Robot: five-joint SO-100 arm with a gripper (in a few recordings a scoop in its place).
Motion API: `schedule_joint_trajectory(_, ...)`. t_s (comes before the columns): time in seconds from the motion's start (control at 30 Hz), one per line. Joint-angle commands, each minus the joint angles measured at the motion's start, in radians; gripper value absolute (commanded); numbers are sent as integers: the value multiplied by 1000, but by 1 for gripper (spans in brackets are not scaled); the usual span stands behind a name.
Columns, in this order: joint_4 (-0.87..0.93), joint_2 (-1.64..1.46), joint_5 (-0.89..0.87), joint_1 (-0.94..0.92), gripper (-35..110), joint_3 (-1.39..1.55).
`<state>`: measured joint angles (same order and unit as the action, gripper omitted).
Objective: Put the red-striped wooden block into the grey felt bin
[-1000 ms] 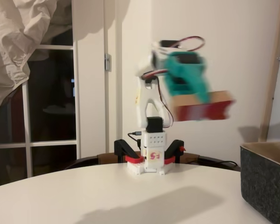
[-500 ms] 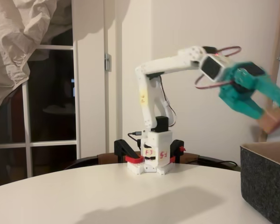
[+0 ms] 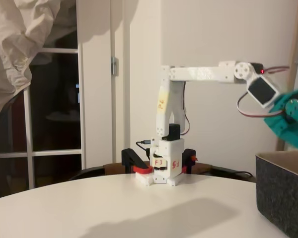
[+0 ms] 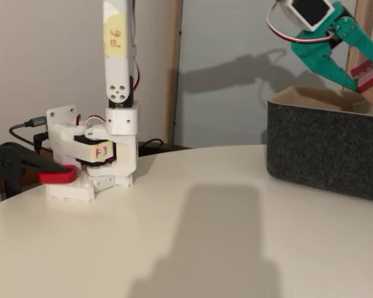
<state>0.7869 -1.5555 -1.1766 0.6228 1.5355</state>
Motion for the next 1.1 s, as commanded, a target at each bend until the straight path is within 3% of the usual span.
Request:
schedule_joint_trajectory(0.0,-9,0,14,29,13,-40)
schedule_joint_trajectory(0.57,170,-118,48,98,23,-29)
schedule_joint_trajectory(0.87,299,-422,64,78,23,164)
schedule_joint_trajectory(1.07,391,-647,-21,-58,18,288)
